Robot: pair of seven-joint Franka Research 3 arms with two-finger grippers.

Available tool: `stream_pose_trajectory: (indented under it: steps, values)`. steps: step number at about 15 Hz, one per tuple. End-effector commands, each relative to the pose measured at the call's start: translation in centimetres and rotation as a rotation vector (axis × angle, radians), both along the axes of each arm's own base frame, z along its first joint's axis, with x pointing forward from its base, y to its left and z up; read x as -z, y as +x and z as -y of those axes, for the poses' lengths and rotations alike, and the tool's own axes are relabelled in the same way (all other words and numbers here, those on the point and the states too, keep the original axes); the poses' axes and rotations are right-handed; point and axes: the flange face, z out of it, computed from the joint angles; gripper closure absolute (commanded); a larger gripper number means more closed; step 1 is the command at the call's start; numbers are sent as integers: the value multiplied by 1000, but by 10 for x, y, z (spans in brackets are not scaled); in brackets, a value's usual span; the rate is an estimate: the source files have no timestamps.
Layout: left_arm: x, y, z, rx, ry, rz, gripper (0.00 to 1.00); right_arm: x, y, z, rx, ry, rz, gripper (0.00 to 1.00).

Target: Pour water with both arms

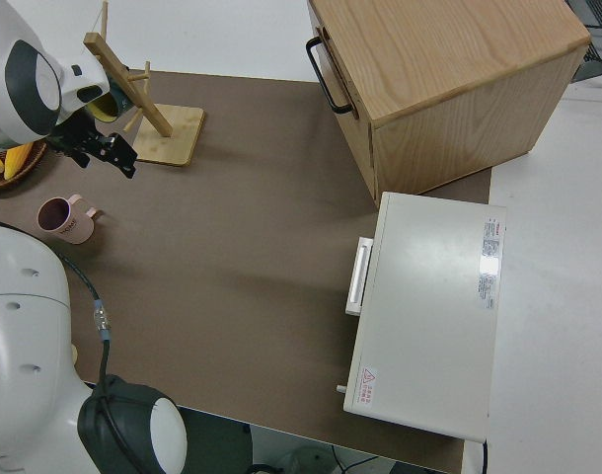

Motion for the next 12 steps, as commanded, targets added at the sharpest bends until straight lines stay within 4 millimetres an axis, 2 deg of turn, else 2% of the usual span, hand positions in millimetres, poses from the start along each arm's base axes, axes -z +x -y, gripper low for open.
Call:
stream_pose_trajectory:
  steps: [1,4,6,9,12]
  values:
    - [0,-17,31,18,5,20,1000,-23,8,77,-48,-10,11,9]
    - [8,-24,51,43,0,7,1000,-42,9,143,-44,-4,33,9]
    - [12,-32,62,52,-22,-4,1000,-49,10,180,-48,-3,42,9]
    - [22,-53,78,73,-33,-22,1000,-52,13,228,-93,-1,45,9]
    - [35,-71,88,90,-33,-47,1000,-54,14,261,-152,-19,48,9]
